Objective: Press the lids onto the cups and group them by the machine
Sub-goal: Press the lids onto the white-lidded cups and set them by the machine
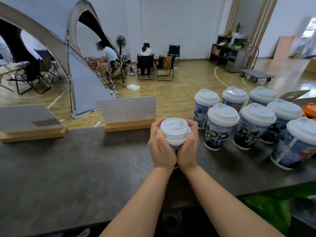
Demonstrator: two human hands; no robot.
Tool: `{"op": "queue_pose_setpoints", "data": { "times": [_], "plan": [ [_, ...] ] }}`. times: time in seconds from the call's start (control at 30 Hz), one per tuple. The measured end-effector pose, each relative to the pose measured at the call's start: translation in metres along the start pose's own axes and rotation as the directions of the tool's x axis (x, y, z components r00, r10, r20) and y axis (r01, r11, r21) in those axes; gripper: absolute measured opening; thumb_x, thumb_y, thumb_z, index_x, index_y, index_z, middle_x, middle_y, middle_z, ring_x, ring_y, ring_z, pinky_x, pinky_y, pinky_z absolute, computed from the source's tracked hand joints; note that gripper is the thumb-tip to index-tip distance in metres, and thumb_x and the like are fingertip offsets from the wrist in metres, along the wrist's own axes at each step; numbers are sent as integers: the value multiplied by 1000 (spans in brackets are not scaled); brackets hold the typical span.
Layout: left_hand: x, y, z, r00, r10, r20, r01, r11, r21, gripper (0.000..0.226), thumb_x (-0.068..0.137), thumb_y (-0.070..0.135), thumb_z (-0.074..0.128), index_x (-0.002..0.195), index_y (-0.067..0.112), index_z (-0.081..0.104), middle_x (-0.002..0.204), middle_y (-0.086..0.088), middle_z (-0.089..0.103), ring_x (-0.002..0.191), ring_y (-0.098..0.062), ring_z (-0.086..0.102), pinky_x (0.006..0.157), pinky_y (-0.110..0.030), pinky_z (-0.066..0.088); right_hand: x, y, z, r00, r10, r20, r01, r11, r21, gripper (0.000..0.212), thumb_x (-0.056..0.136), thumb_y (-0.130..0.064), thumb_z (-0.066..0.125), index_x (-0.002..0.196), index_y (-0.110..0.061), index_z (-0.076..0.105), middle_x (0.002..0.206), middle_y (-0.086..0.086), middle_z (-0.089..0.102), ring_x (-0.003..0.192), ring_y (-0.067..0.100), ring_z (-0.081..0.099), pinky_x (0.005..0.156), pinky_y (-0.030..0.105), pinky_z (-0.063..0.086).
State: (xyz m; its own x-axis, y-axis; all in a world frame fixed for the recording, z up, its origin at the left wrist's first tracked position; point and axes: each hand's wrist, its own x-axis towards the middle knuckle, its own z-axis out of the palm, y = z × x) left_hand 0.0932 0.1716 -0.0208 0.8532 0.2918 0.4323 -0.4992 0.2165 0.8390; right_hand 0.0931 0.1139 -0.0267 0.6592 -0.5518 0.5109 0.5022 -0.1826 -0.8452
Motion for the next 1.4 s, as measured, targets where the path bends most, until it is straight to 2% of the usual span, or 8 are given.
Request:
{"op": "queue_pose_setpoints", "data": {
  "times": [0.13,0.33,0.43,0.63,0.83,1.07,1.27,1.4],
  "plan": [
    [11,2,-12,994,0,108,-4,999,38,42,90,38,32,108,16,62,100,3,68,96,-13,65,80,-34,54,-6,-8,6,998,-19,-55,16,998,-54,36,84,-35,33,102,-12,55,94,-9,65,87,3,61,73,31,50],
    [1,11,-20,999,-49,-17,50,994,100,32,99,30,35,108,22,64,102,10,68,97,-6,64,85,-36,55,-6,-14,5,994,67,-85,-69,997,-23,18,86,-25,37,91,-27,54,86,-13,63,85,5,59,77,36,49],
    [-11,10,-15,997,-76,8,75,996,47,40,99,37,29,125,26,57,118,19,63,110,4,59,92,-21,49,-12,-13,8,999,33,-42,-34,999,-33,35,89,-37,30,105,-21,57,98,-11,63,95,5,60,83,24,48],
    [-9,2,-13,1000,-14,21,14,1000,-19,47,96,42,27,121,16,56,115,6,65,107,-9,62,90,-28,51,-12,-11,8,997,57,-54,-60,996,-59,28,91,-28,31,100,-22,58,93,-26,67,90,-4,62,75,16,47],
    [-9,1,-16,998,-36,48,36,999,4,48,95,44,28,122,16,55,116,6,64,107,-8,61,91,-26,50,-14,-10,7,998,48,-33,-50,996,-70,29,92,-29,32,103,-22,58,95,-15,68,91,-2,62,77,20,49],
    [-2,17,-22,988,-128,89,112,981,160,32,92,30,32,110,33,58,107,14,65,98,0,61,87,-26,51,-8,-21,-7,986,73,147,-57,992,-110,36,83,-41,33,106,-21,51,99,-9,62,90,-6,58,72,13,45],
    [6,20,-23,988,-148,54,130,961,244,36,94,23,34,108,26,66,105,11,70,100,-3,63,91,-37,53,0,-18,-7,971,168,171,-175,984,26,26,74,-26,41,95,-32,56,94,10,63,91,35,60,79,55,50],
    [-6,16,-20,996,-70,50,59,980,190,38,92,40,28,114,32,59,105,26,66,101,1,63,85,-22,51,-7,-16,-2,971,175,164,-190,978,81,35,80,-24,37,104,-28,63,103,2,70,98,24,65,84,44,52]
  ]
}}
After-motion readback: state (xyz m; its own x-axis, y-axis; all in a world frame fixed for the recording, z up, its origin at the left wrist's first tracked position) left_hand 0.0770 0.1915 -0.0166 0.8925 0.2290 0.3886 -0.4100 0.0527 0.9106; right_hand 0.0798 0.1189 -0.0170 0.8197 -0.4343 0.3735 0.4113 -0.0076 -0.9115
